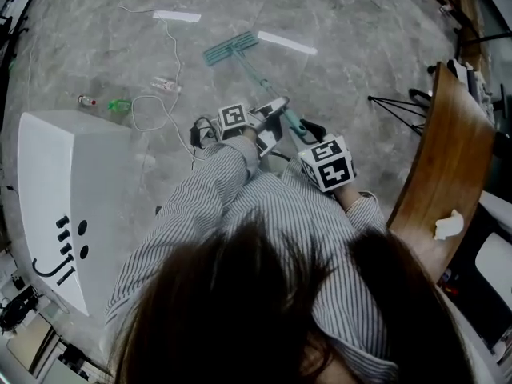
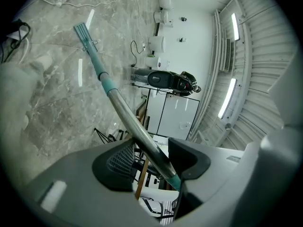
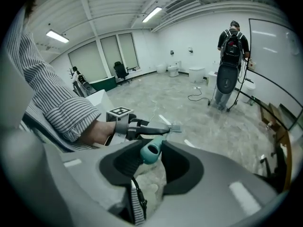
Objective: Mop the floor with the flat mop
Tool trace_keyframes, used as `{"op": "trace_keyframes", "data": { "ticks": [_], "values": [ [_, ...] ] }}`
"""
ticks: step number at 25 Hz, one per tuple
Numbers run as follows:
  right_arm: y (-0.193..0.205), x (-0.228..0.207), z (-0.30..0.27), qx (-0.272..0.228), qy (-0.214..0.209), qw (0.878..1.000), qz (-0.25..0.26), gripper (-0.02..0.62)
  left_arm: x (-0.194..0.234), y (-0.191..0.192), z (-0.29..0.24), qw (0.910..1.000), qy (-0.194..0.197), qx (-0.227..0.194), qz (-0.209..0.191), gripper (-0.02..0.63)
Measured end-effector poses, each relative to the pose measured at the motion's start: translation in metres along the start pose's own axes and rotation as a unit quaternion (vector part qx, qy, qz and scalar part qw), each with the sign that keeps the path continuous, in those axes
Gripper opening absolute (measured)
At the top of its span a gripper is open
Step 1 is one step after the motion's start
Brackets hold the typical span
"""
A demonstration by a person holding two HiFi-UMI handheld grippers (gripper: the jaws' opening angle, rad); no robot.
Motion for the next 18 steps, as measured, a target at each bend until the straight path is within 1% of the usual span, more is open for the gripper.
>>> {"op": "trace_keyframes", "data": {
  "ticks": [2, 4, 8, 12, 14, 16, 18],
  "values": [
    [-0.012, -0.004, -0.018, 0.013, -0.003, 1.0, 0.009, 0.124, 0.0, -0.02, -0.004, 1.0, -0.003, -0.001, 0.002, 0.227],
    [-0.028, -0.012, -0.042, 0.024, -0.007, 0.999, 0.02, 0.124, 0.001, -0.05, -0.014, 1.0, -0.004, -0.004, 0.001, 0.221],
    [-0.081, -0.03, -0.105, 0.038, -0.017, 0.999, 0.027, 0.126, -0.007, -0.132, -0.034, 0.9999, -0.015, -0.001, 0.0, 0.218],
    [-0.156, -0.041, -0.188, 0.06, -0.038, 0.997, 0.037, 0.134, -0.027, -0.24, -0.05, 0.9989, -0.045, -0.008, 0.001, 0.204],
    [-0.201, -0.047, -0.23, 0.063, -0.044, 0.997, 0.023, 0.14, -0.041, -0.297, -0.055, 0.9984, -0.054, -0.019, 0.005, 0.201],
    [-0.25, -0.054, -0.271, 0.056, -0.04, 0.998, 0.005, 0.141, -0.055, -0.356, -0.062, 0.9979, -0.047, -0.039, 0.019, 0.198],
    [-0.301, -0.063, -0.316, 0.055, -0.039, 0.998, 0.001, 0.141, -0.07, -0.42, -0.073, 0.9972, -0.036, -0.059, 0.029, 0.196]
  ]
}}
Point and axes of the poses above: the fingertips, and each gripper's own axes: z backward along the fingers, x to its left, y out of its underside, the point moved 7 cm from there along z, backward along the fingers, and after that the axes turned 6 degrees about -x, right-handed, at the moved point
